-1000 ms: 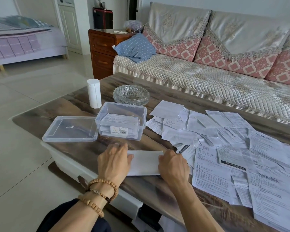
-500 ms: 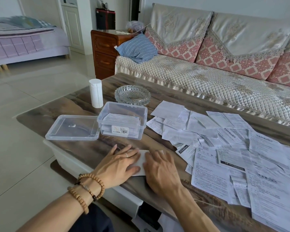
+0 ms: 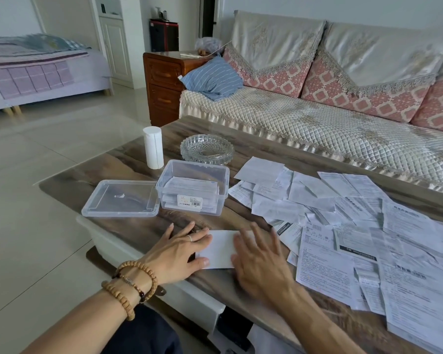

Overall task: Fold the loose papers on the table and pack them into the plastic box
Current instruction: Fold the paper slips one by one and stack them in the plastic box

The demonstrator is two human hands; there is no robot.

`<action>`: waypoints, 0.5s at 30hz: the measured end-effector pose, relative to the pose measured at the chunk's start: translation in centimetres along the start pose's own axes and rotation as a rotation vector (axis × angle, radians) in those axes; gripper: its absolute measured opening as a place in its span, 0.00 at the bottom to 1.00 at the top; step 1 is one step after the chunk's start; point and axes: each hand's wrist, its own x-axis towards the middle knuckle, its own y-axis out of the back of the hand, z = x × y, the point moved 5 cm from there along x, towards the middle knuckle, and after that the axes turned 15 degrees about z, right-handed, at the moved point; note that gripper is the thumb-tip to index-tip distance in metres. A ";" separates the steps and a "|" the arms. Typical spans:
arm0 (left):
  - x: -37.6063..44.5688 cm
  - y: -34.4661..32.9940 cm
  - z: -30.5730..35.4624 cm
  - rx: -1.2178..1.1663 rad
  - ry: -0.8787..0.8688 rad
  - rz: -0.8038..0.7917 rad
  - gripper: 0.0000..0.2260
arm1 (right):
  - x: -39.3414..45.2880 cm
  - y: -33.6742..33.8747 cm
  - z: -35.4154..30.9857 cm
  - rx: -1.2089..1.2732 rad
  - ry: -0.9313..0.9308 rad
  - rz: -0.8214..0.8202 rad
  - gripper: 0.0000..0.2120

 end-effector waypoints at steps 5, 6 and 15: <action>-0.3 -0.1 -0.2 -0.011 0.020 -0.008 0.26 | -1.4 -1.4 -2.5 0.141 -0.162 -0.017 0.35; -0.3 0.0 -0.1 -0.011 0.020 -0.008 0.27 | -1.9 -1.6 -1.6 0.118 -0.195 -0.037 0.36; -0.5 0.1 0.3 0.006 0.019 0.002 0.26 | -2.4 2.6 2.9 0.632 -0.864 0.205 0.19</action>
